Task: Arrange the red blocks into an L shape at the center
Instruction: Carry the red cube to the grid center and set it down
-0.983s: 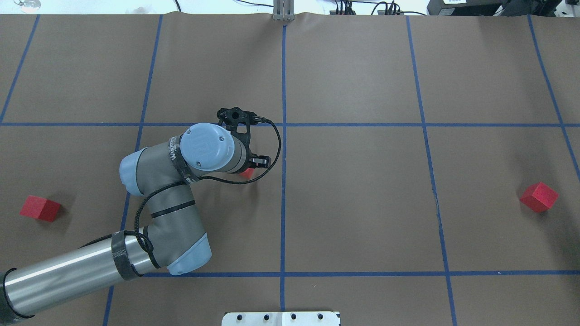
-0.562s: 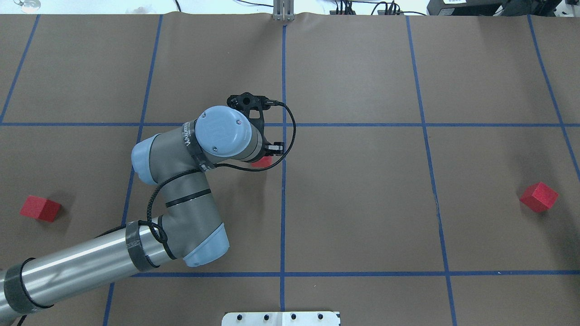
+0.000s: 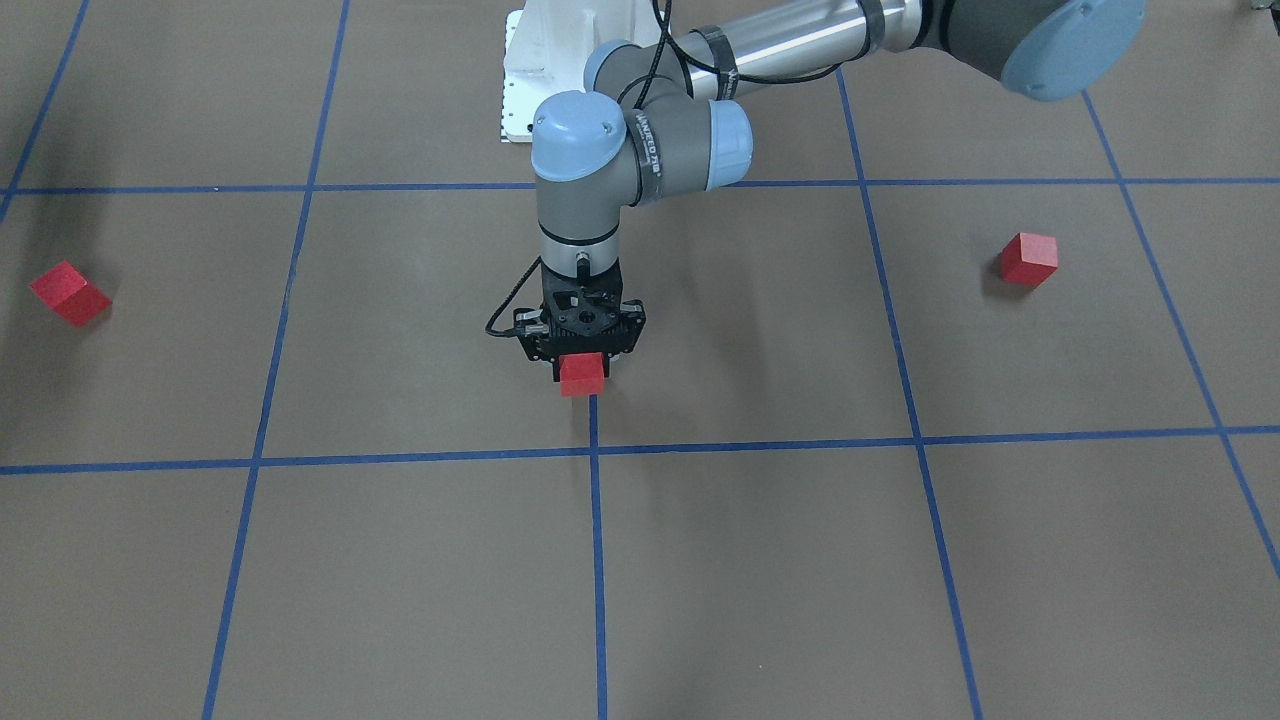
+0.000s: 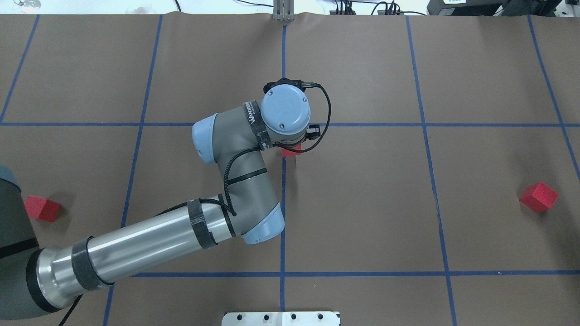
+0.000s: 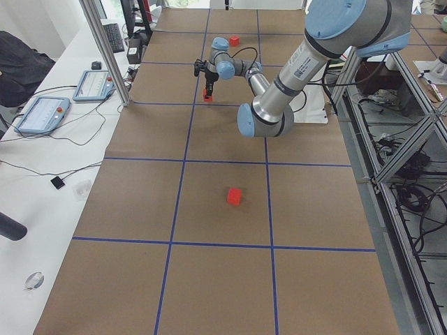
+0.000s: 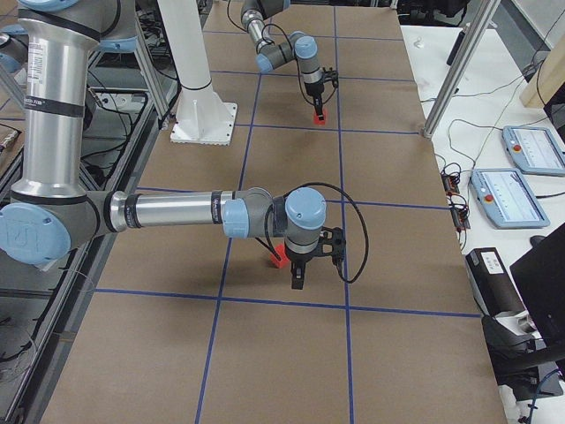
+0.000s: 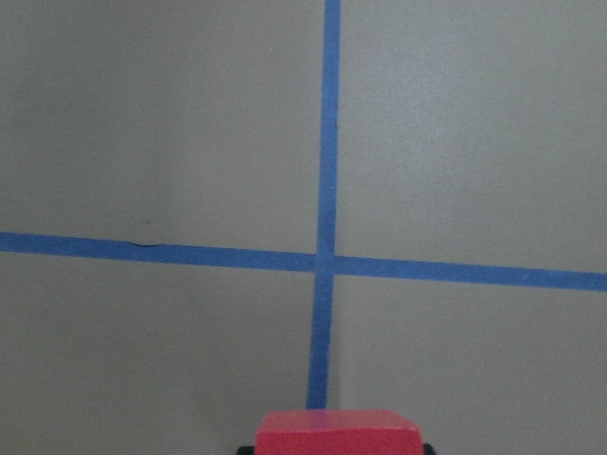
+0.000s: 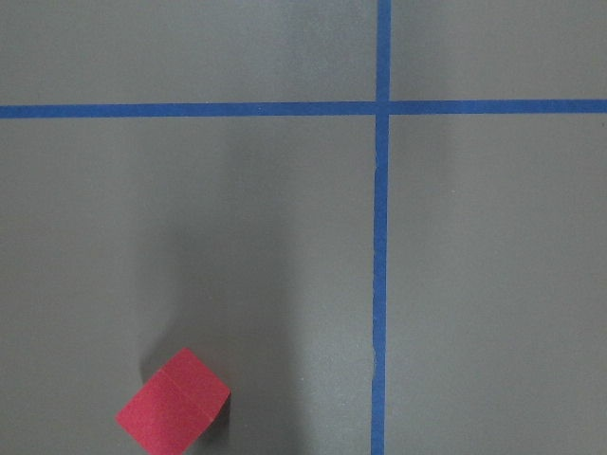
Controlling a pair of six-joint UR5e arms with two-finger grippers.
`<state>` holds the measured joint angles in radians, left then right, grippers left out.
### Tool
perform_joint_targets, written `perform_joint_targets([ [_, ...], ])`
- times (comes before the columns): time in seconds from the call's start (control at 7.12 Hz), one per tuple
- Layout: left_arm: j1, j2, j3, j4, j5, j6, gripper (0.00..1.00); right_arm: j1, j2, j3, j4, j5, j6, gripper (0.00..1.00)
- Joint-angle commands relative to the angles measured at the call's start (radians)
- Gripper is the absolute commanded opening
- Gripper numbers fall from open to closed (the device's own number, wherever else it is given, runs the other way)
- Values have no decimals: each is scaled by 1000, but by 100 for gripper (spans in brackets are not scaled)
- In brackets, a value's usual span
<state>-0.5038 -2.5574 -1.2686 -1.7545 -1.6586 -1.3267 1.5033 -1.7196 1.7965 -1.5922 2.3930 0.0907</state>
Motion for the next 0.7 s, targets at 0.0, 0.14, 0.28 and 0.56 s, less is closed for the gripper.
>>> perform_joint_targets([
  [0.0, -5, -12, 25, -5, 0, 70, 0, 0, 0, 0, 1, 0, 0, 99],
  [0.14, -7, -7, 25, -8, 0, 86, 0, 0, 0, 0, 0, 0, 0, 99],
  [0.28, -9, 3, 25, -11, 0, 84, 0, 0, 0, 0, 1, 0, 0, 99],
  [0.56, -9, 5, 29, -13, 0, 78, 0, 0, 0, -6, 1, 0, 0, 99],
])
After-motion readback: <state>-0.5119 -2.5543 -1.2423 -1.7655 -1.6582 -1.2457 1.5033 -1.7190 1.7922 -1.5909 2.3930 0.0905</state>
